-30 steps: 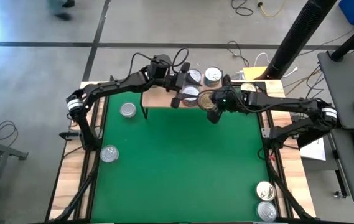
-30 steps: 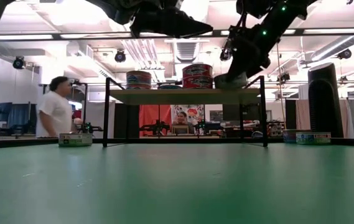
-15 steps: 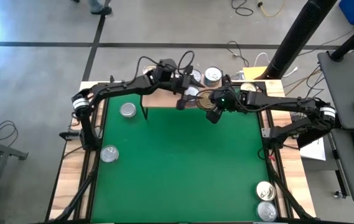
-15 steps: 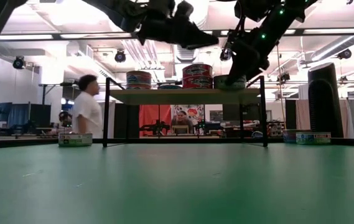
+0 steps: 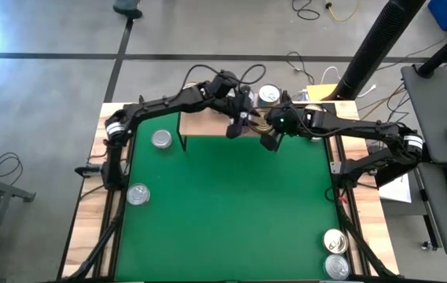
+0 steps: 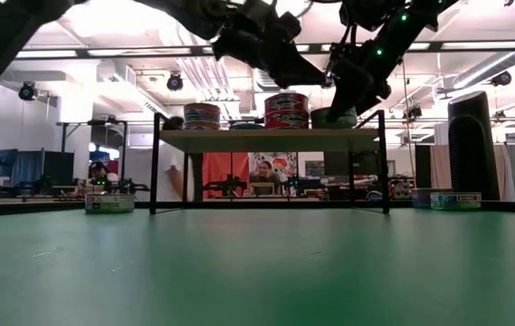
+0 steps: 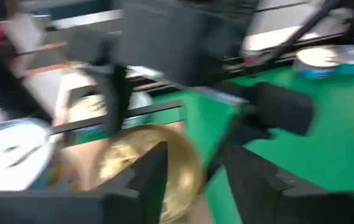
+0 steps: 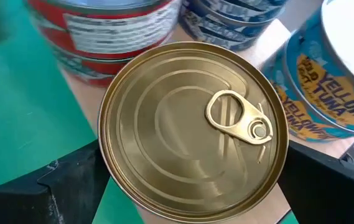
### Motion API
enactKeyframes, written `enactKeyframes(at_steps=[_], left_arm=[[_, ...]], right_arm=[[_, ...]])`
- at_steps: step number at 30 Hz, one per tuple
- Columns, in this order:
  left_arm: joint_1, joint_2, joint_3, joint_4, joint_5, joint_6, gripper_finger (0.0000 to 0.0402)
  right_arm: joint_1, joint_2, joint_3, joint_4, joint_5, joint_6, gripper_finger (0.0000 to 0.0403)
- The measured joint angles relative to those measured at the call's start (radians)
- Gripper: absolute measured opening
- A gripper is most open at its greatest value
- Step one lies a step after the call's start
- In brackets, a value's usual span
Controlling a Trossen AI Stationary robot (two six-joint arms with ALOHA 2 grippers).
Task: Stack canned seafood by type on shelf
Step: Put the green tuna can on the shelf
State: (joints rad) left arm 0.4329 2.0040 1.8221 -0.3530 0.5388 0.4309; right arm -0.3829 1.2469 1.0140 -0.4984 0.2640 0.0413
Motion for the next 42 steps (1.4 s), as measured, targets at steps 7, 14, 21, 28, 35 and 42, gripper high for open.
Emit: enactKeyframes(at_steps=[7,14,21,28,35,42], left_arm=[[0.0,0.073,0.076,0.001,0.076,-0.018,0.0025],[-0.002,0.154,0.21,-0.122,-0.075,-0.072,0.0005],[-0.002,0.231,0.4,-0.334,-0.182,-0.03,0.0],[-0.007,0.304,0.513,-0.441,-0.182,-0.023,0.0],[-0.021,0.31,0.507,-0.476,-0.197,-0.021,0.0],[-0.023,0.31,0.507,-0.481,-0.238,-0.02,0.0]], right_arm=[[-0.011,0.018,-0.015,0.007,-0.019,0.03,0.04],[-0.011,0.03,-0.015,0.012,-0.036,0.016,0.04],[-0.011,0.024,-0.015,0.005,-0.04,-0.015,0.04],[-0.011,0.023,-0.016,0.005,-0.041,-0.028,0.04],[-0.011,0.023,-0.018,0.02,-0.04,-0.027,0.04],[-0.011,0.023,-0.019,0.033,-0.036,-0.02,0.04]])
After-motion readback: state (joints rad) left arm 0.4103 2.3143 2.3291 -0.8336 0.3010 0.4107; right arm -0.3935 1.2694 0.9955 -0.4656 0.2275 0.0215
